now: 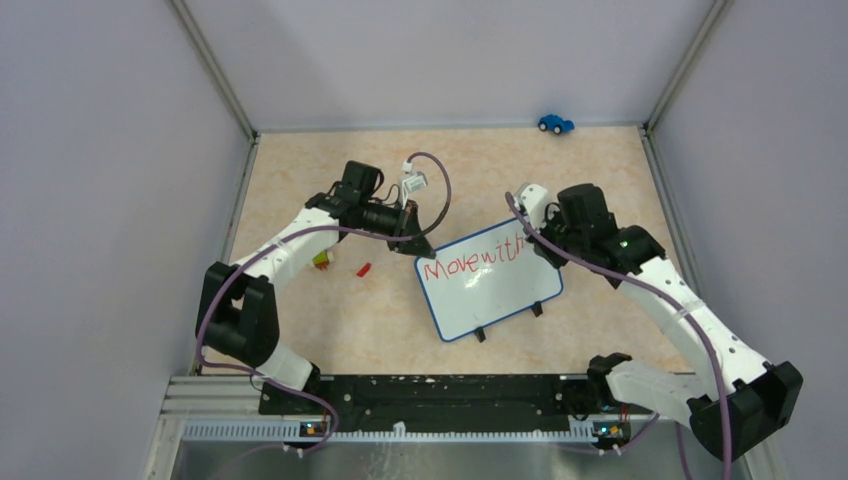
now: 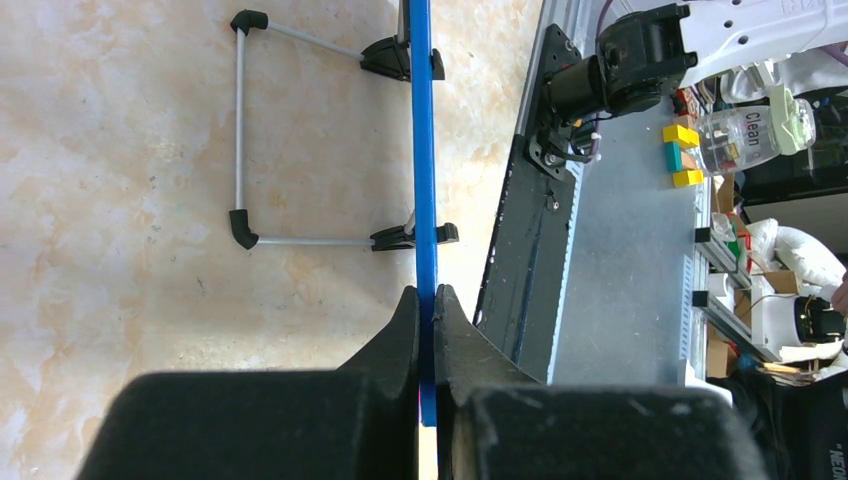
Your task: Write a sentence on the whiteboard
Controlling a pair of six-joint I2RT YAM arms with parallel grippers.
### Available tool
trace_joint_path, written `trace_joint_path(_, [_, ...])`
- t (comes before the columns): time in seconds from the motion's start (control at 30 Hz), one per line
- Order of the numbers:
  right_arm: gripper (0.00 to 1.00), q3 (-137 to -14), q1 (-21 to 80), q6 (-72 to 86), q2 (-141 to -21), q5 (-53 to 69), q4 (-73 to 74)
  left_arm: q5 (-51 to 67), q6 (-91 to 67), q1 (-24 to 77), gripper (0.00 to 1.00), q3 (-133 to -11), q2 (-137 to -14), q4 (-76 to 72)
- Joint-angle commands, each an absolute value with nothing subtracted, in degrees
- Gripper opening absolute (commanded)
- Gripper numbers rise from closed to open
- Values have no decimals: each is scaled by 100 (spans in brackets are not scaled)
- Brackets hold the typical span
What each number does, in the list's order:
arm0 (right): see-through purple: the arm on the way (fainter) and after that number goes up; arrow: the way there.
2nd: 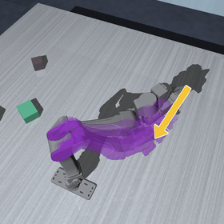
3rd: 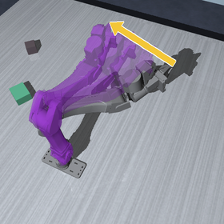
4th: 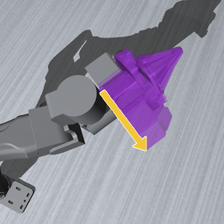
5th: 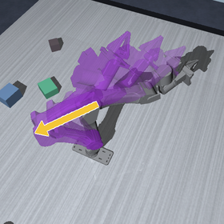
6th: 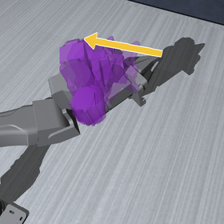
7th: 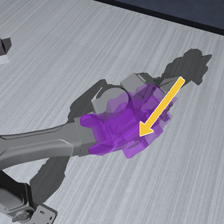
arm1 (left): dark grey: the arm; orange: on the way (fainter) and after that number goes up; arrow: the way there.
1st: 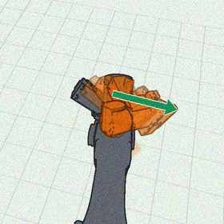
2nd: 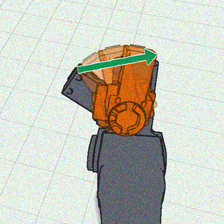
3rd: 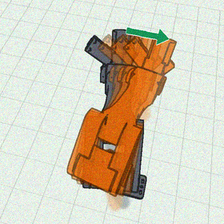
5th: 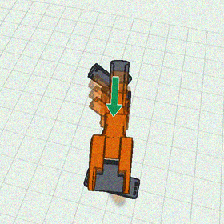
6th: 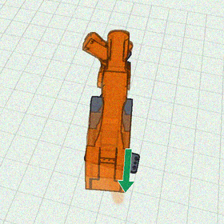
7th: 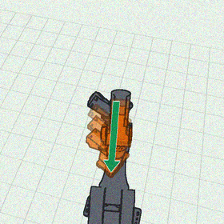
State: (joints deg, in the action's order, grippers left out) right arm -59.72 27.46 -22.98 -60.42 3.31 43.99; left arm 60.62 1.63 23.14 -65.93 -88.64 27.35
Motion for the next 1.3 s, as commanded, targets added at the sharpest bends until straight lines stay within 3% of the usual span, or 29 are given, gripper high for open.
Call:
trace_joint_path(0.0, [0,-5817,2698,-2377,-5992,508,4500,6156,301,2373,0,-6490,-8868,2799])
trace_joint_path(0.33, [0,-6140,2709,-2600,-5995,1196,4944,6146,251,2375,0,-6465,-8847,2737])
trace_joint_path(0.47, [0,-6334,2728,-2623,-5974,1960,5081,6148,223,2373,20,-6457,-8820,2711])
trace_joint_path(0.93, [0,-6020,4069,-2109,-6084,2869,3904,6101,345,2373,34,-6511,-8789,2912])
trace_joint_path(1.1, [0,-5871,4752,-2131,-6258,2523,3421,6100,512,2368,34,-6654,-8925,3279])
trace_joint_path(1.27, [0,-5662,5405,-2177,-6347,1971,2880,6132,495,2373,28,-6608,-8929,3242])
